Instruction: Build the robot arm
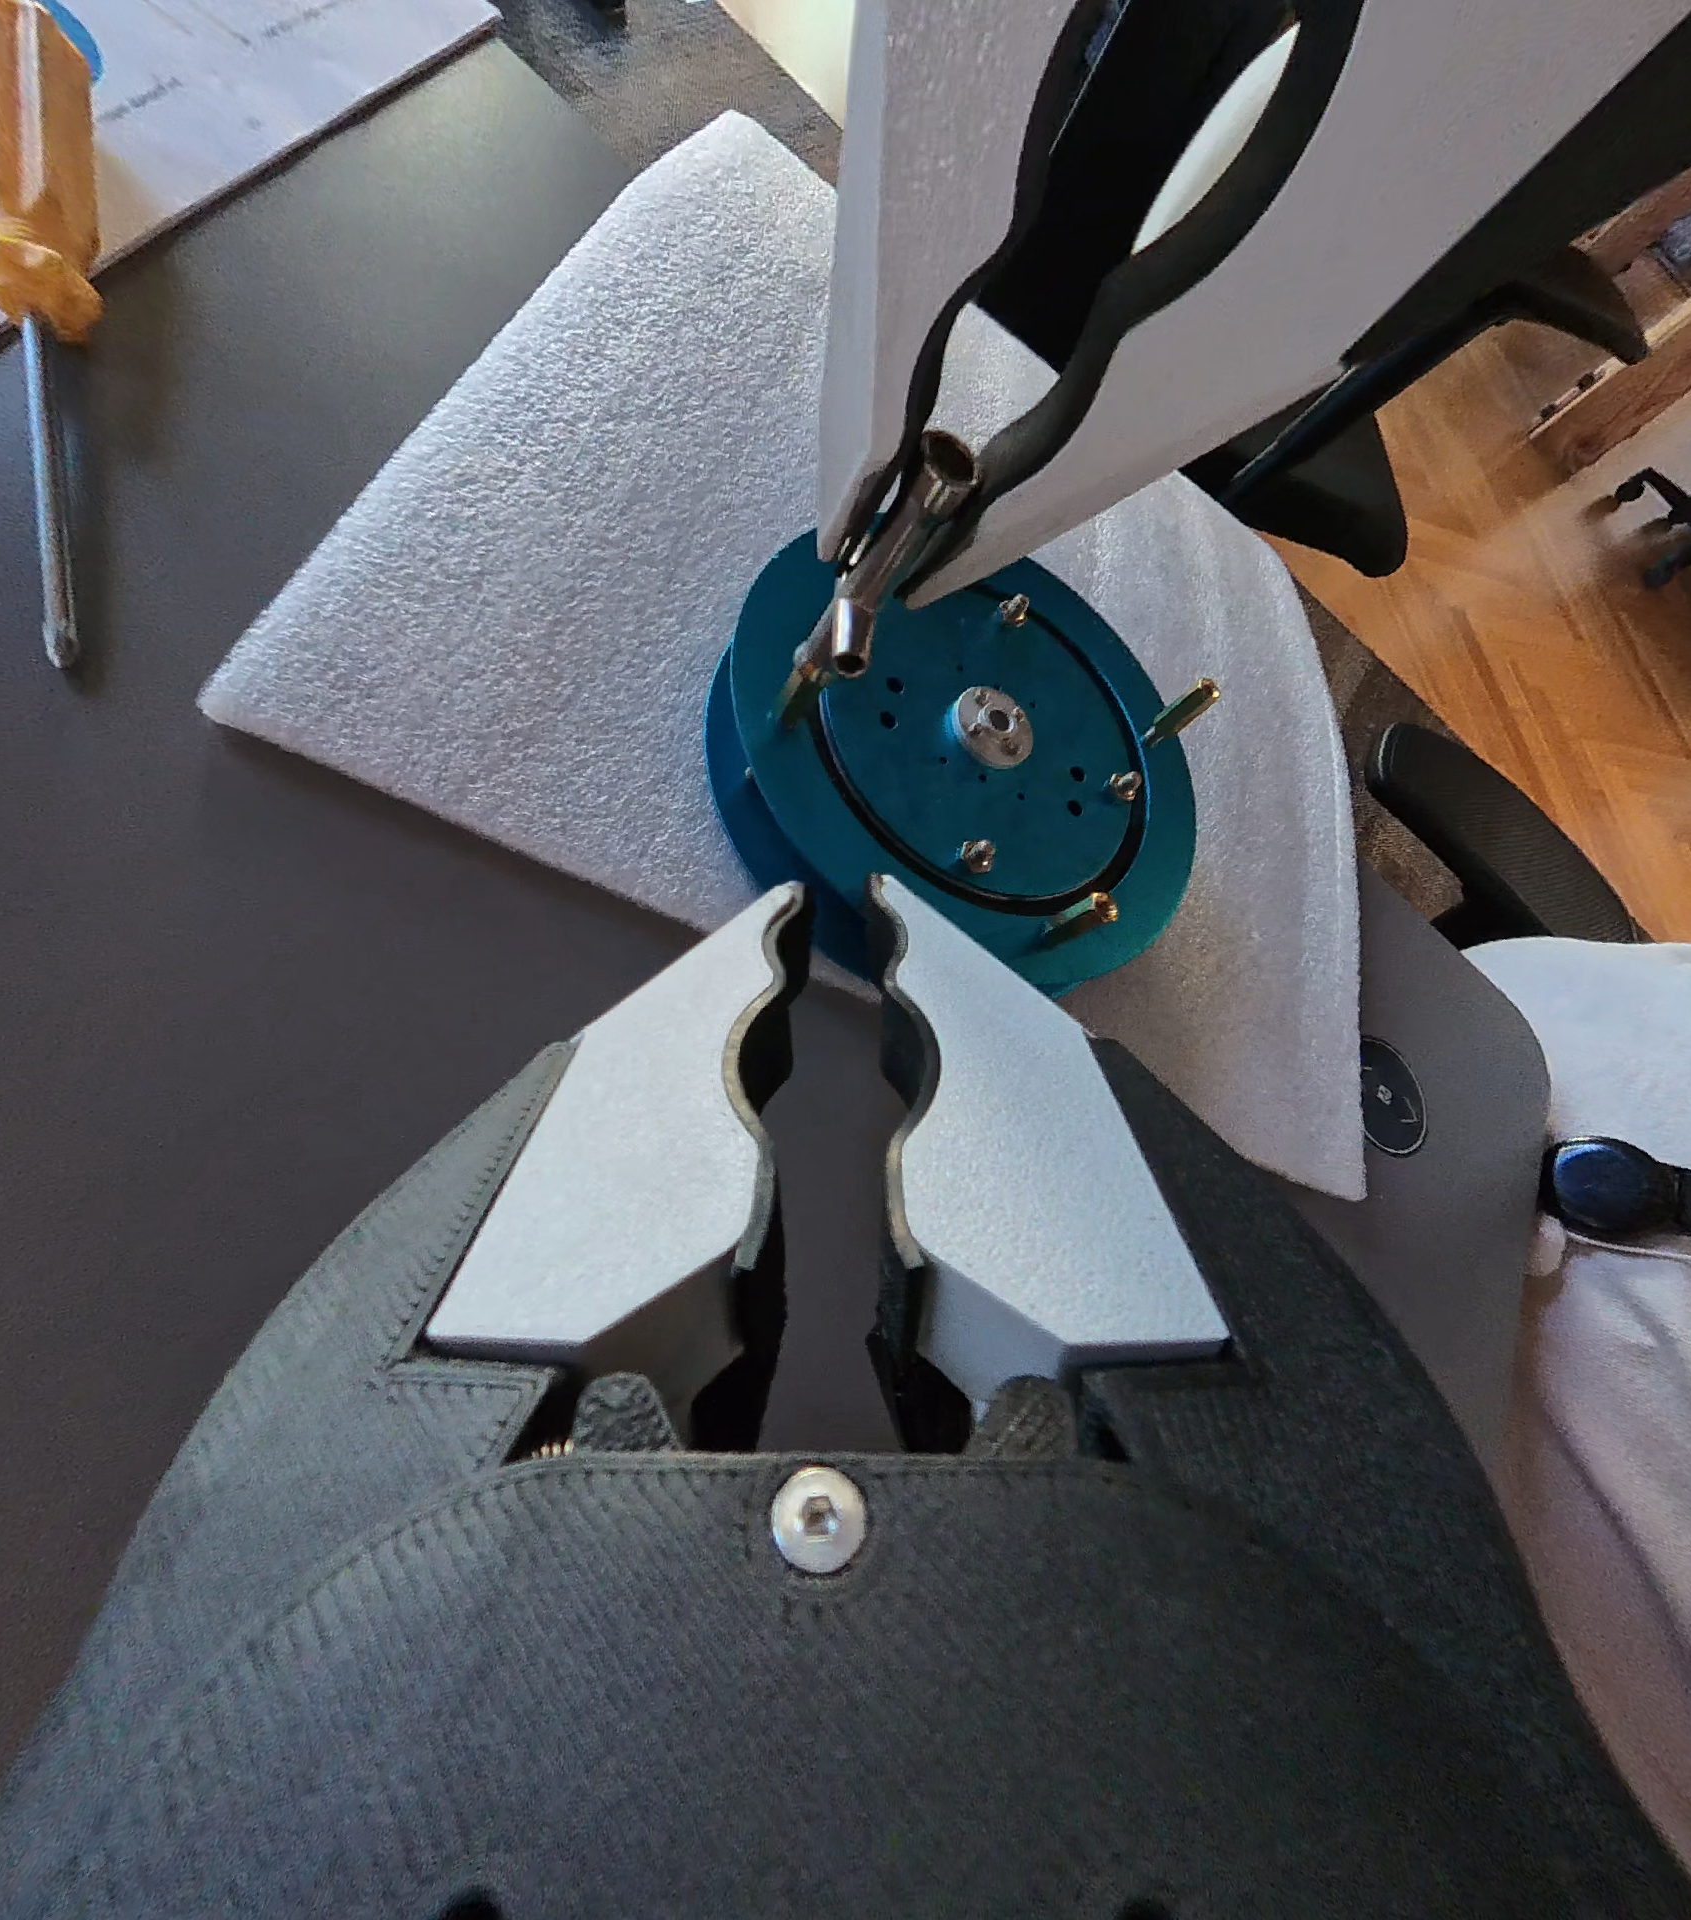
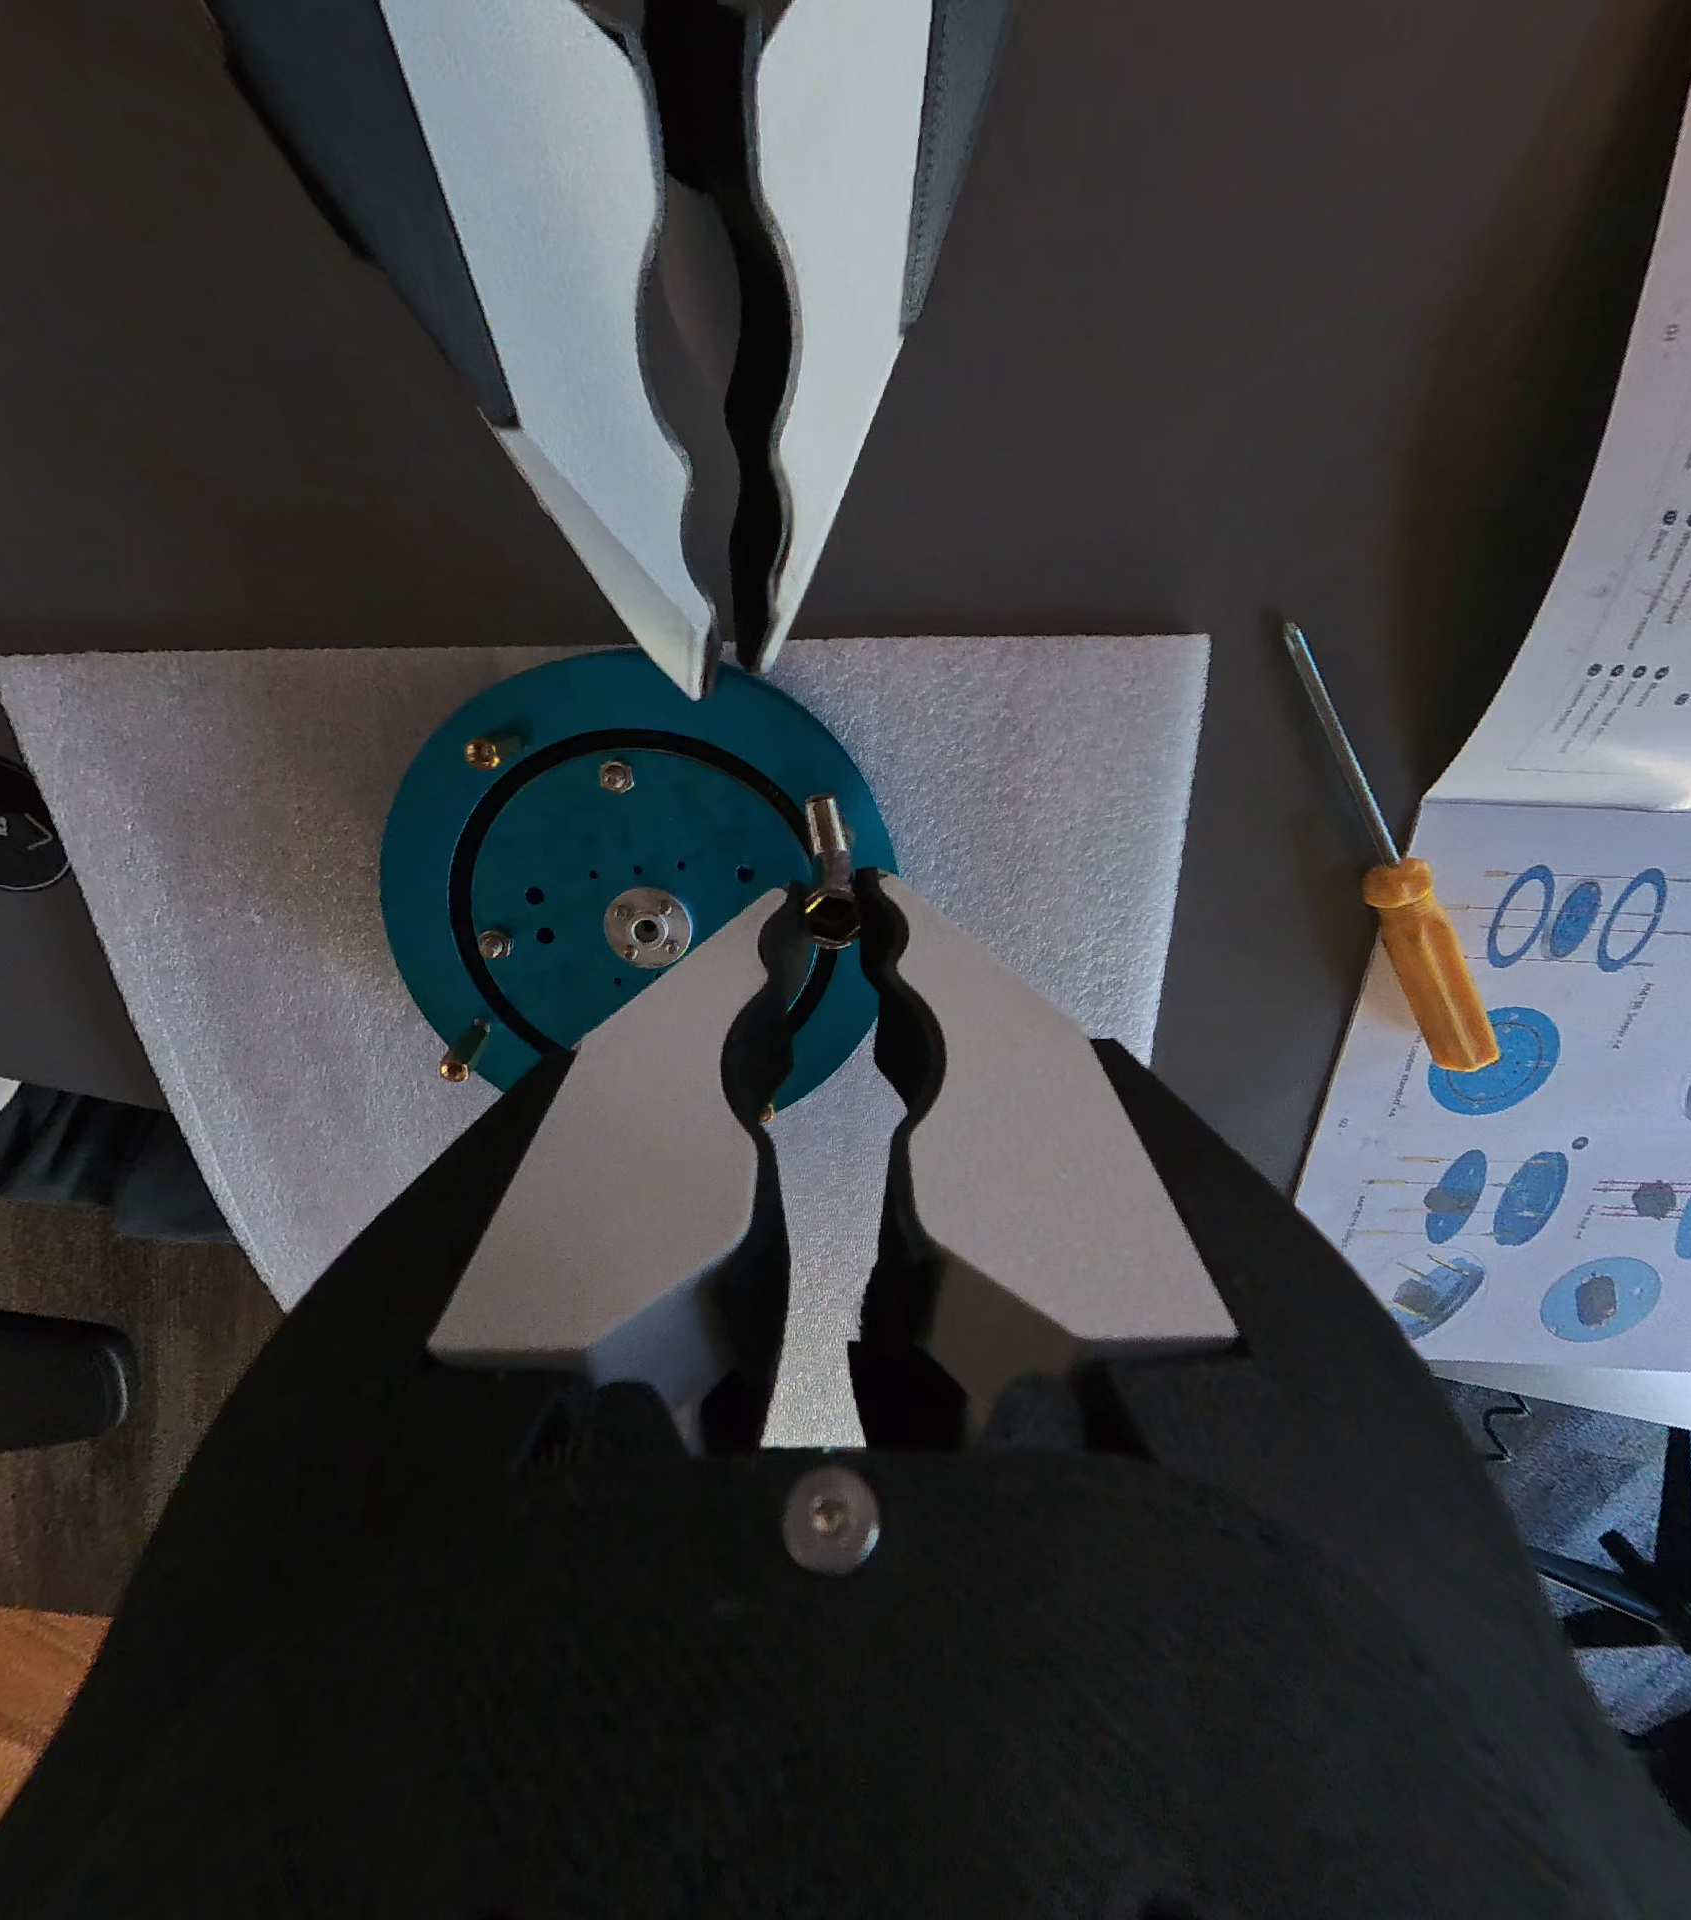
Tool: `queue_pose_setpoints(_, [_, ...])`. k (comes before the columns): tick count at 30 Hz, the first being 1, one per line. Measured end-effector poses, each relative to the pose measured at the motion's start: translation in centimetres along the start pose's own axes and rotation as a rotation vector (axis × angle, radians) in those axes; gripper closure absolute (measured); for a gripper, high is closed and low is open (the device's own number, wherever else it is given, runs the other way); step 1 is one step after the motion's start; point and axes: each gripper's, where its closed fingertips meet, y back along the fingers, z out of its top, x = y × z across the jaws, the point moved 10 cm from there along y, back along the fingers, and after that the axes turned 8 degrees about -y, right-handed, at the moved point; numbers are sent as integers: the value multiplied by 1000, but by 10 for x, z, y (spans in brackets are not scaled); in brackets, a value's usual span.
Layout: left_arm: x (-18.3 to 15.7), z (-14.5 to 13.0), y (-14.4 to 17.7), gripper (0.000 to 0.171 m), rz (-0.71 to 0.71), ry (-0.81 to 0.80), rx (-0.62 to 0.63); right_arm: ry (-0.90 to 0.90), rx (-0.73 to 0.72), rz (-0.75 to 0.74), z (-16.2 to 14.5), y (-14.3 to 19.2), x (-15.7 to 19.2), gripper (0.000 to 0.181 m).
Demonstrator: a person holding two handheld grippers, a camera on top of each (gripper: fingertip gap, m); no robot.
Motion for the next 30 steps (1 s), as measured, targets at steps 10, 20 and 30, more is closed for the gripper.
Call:
queue_pose_setpoints(10, [2, 0, -2, 166, -26, 32, -16, 239, 136, 9, 14, -3, 1, 173])
queue_pose_setpoints(20, [3, -1, -3, 166, -37, 59, -25, -107, -6, 61, 8, -6, -6, 174])
queue_pose_setpoints(30, [4, -1, -3, 166, -41, 65, -23, -397, -362, 186, -35, -10, -16, 174])
